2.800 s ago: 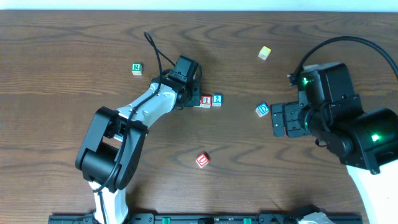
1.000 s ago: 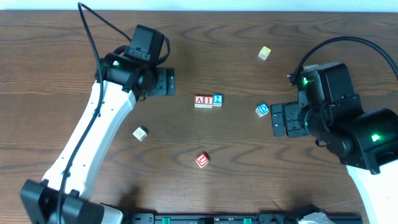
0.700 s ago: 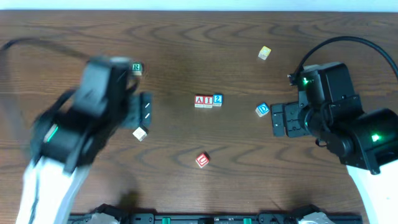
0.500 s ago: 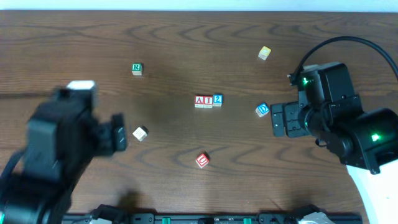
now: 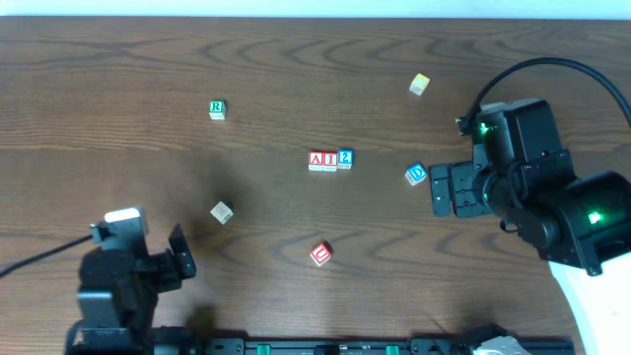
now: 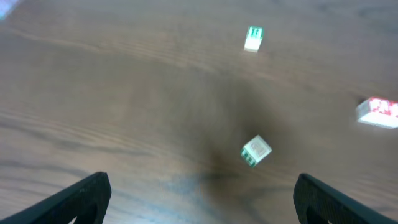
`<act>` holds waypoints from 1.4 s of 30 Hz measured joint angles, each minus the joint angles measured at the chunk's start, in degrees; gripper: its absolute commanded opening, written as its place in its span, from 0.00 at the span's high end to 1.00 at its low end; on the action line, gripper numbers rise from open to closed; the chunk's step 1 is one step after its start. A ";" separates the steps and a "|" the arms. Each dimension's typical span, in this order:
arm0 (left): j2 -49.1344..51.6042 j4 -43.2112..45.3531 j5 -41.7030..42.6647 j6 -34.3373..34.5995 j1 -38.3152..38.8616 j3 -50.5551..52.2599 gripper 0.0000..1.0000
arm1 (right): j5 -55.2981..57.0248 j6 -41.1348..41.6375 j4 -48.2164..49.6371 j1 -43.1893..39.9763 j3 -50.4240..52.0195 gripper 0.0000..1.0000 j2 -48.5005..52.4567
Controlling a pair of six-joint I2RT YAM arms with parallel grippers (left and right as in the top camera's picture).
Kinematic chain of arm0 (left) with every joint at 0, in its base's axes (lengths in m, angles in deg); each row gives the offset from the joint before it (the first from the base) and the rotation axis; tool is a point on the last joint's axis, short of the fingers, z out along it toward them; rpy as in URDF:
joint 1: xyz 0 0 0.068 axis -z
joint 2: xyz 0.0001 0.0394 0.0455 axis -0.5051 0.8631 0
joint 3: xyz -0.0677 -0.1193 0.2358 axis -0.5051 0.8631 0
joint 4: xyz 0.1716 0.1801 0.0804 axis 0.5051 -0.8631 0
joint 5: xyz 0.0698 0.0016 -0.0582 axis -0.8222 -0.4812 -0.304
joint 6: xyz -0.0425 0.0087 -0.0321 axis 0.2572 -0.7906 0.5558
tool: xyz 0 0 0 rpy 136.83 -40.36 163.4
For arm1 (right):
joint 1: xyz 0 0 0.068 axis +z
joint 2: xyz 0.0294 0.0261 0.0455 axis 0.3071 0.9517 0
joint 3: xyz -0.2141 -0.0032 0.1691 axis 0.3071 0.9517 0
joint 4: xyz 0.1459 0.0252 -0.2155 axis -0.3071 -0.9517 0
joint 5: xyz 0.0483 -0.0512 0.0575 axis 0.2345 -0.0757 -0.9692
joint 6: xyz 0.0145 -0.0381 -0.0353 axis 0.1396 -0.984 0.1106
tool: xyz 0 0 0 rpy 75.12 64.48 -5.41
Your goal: Spell out Ai2
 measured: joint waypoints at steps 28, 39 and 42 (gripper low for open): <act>-19.96 9.55 1.95 1.46 -0.92 29.22 0.05 | 0.07 0.00 -0.04 0.00 0.00 0.01 0.00; -21.14 9.86 1.95 -1.18 -0.92 29.90 0.05 | 0.09 0.00 -0.02 0.00 0.00 0.01 0.00; -21.14 9.86 1.95 -1.49 -0.92 29.90 0.05 | 0.07 0.00 -0.04 0.00 0.00 0.01 0.00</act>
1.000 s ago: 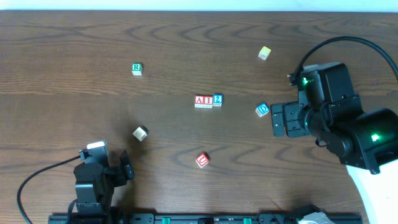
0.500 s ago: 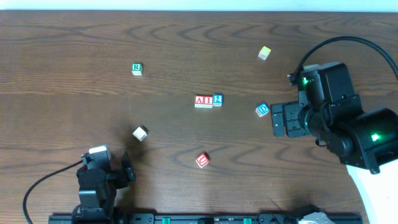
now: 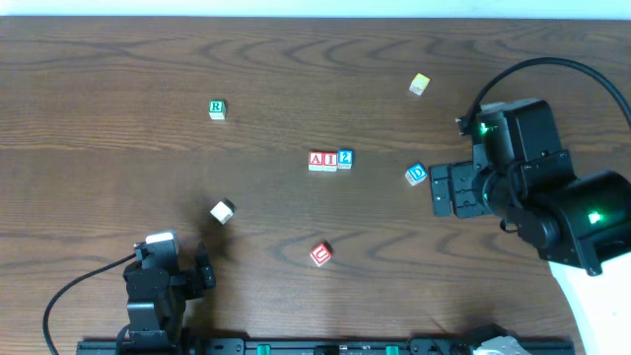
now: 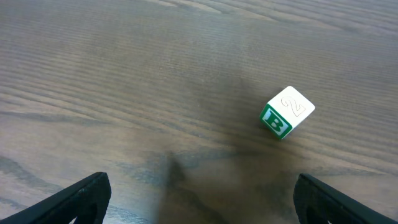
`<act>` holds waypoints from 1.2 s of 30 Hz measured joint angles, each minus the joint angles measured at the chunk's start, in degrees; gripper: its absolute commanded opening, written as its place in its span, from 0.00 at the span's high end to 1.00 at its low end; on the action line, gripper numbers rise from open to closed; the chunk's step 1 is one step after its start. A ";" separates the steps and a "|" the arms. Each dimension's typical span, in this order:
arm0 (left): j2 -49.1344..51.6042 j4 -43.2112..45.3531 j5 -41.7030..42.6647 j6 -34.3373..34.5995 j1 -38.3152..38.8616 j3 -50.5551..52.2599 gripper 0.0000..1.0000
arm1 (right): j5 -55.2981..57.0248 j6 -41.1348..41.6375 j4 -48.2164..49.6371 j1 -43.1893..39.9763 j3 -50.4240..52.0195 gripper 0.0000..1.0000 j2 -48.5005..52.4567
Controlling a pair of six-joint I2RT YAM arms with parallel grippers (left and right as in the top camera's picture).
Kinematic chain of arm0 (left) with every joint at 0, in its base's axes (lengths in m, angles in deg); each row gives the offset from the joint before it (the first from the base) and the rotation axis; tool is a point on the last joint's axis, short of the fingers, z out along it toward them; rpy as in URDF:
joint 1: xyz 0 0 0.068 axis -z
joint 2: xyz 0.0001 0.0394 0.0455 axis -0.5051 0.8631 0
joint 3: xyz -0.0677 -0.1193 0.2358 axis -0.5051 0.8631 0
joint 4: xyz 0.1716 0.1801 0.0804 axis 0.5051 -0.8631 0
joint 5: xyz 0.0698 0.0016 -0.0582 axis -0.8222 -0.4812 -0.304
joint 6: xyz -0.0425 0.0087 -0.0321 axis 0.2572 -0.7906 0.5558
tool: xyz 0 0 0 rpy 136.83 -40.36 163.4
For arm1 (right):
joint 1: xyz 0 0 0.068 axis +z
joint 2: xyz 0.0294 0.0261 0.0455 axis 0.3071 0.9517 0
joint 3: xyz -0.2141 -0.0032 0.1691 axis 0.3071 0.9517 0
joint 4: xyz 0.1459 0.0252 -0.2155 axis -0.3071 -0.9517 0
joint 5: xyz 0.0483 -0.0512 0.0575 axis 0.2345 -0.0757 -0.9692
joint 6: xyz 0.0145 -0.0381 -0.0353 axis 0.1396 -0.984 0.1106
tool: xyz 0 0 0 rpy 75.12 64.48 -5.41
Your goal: Spell out Ai2
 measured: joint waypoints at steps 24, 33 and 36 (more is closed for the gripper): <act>-0.02 0.02 0.00 -0.04 0.00 0.00 0.05 | 1.51 -5.05 11.04 0.00 6.60 0.01 -12.70; -0.07 0.07 0.00 -0.04 0.00 0.02 0.05 | -0.61 -8.37 25.88 -0.07 38.58 0.01 -43.43; -0.07 0.04 0.00 -0.04 0.00 0.02 0.05 | -4.07 -8.63 30.25 -0.09 50.10 0.01 -51.78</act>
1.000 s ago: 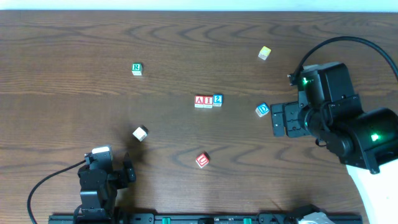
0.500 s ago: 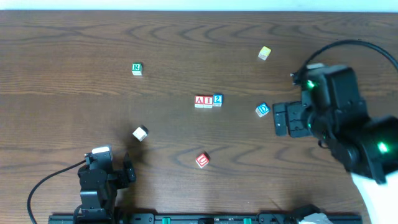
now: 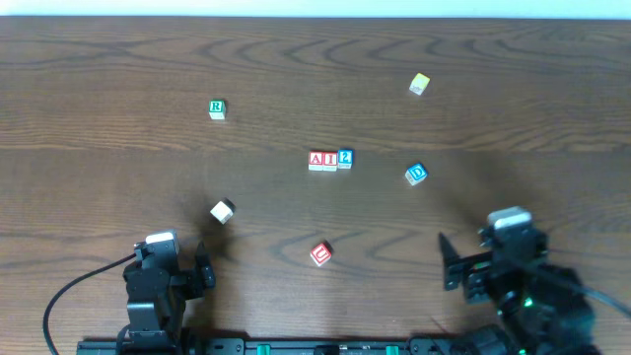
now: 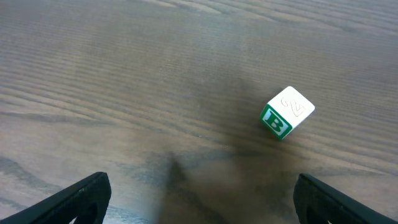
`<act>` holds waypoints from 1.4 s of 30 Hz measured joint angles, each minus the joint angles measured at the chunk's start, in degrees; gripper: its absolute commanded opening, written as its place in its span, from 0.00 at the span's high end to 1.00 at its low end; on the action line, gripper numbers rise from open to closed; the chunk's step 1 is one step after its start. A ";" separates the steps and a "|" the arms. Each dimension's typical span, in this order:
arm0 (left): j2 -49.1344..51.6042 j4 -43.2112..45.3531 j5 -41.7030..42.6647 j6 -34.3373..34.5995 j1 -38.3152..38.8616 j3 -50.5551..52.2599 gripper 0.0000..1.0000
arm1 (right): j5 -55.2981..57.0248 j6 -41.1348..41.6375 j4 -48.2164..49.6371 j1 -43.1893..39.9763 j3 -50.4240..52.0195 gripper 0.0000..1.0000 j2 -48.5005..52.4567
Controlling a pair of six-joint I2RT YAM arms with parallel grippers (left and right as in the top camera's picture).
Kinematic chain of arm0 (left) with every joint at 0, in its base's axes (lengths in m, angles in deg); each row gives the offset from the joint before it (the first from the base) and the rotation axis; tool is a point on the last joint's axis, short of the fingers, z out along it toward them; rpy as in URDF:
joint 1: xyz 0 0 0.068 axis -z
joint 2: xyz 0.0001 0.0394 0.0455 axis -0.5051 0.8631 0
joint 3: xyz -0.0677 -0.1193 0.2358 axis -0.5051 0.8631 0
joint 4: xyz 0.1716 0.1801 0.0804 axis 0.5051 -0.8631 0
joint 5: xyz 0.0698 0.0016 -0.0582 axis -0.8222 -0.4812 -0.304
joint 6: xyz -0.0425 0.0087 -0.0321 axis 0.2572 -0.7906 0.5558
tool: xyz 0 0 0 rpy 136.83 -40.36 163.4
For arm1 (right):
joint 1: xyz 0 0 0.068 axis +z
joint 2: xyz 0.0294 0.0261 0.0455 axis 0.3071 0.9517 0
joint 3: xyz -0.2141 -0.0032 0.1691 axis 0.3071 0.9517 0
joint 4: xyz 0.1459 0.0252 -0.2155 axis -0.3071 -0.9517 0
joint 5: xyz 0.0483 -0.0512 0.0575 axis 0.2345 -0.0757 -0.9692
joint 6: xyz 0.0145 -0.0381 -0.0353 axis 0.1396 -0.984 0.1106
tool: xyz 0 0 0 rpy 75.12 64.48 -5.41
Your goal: Spell out Ai2
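Note:
At the table's middle stands a row of three blocks: a red A block (image 3: 315, 160), a red I block (image 3: 329, 160) and a blue 2 block (image 3: 345, 157), touching side by side. My left gripper (image 3: 204, 272) is low at the front left, open with nothing in it; in the left wrist view (image 4: 202, 182) its fingers (image 4: 87, 196) stand wide apart over bare wood. My right gripper (image 3: 446, 264) is at the front right, pointing left, and looks open and empty. Both are far from the row.
A white block with a green B (image 3: 222, 210) (image 4: 286, 112) lies just ahead of my left gripper. A red C block (image 3: 320, 253) lies at the front middle, a blue D block (image 3: 416, 175) right of the row, a green R block (image 3: 217, 108) back left, a yellow block (image 3: 420, 84) back right.
My right arm has moved from beside the blue D block at the right to the front right near the table's edge. The left arm and all blocks have not moved.
The A, I, 2 row stood at the middle at every moment. My left arm was further out at the front left, then drawn back towards the front edge, where it stays. My right arm stayed by the D block, and is now back at the front right.

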 measured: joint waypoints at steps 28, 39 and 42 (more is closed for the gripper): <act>-0.04 0.00 0.00 0.00 0.00 0.00 0.05 | -9.73 0.31 7.93 0.00 29.70 0.01 -17.40; -0.02 0.00 0.00 0.00 0.00 0.00 0.05 | -9.73 0.31 7.96 0.00 29.73 0.01 -17.40; -0.02 0.00 0.00 0.00 0.00 0.00 0.05 | -9.73 0.31 7.96 0.00 29.73 0.01 -17.40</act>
